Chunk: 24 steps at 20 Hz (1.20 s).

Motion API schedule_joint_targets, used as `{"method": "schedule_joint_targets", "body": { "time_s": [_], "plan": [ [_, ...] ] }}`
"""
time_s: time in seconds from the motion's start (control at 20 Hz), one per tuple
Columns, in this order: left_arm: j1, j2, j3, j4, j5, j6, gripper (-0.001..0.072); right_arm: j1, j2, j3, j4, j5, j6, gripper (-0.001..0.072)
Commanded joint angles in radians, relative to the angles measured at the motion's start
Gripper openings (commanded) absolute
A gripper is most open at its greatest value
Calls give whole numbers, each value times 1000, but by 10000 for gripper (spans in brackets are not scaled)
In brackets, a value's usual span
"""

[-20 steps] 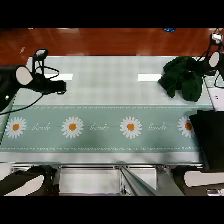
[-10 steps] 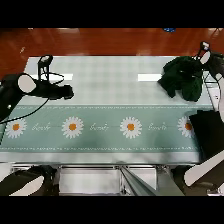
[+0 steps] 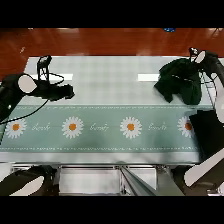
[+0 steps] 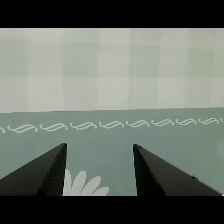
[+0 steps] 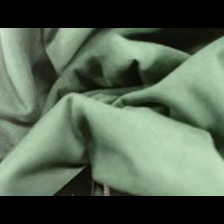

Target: Fold the shirts.

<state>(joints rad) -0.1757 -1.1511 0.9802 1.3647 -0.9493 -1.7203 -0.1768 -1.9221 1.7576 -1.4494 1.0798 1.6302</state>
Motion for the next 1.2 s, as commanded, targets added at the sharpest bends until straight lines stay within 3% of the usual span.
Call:
{"method": "schedule_joint_targets", "body": {
  "time_s": [0.0,0.2,0.35,0.55,0.7,0.85,1.15],
  "plan": [
    [72,37,25,84,-94,-9,509,1,149,3,45,-4,-51,25],
    [215,189,26,90,-156,-9,508,2,398,3,183,-51,-140,25],
    [211,325,-9,74,-154,0,508,6,576,3,293,-67,-201,25],
    [177,491,-159,52,-116,-2,508,82,746,60,286,-58,-241,25],
    [175,574,-257,19,-89,-4,508,167,790,194,269,-25,-248,25],
    [175,609,-279,-116,-46,-2,508,277,796,297,269,-6,-243,25],
    [175,615,-279,-135,24,-2,508,543,802,234,268,170,-201,25]
  ]
}}
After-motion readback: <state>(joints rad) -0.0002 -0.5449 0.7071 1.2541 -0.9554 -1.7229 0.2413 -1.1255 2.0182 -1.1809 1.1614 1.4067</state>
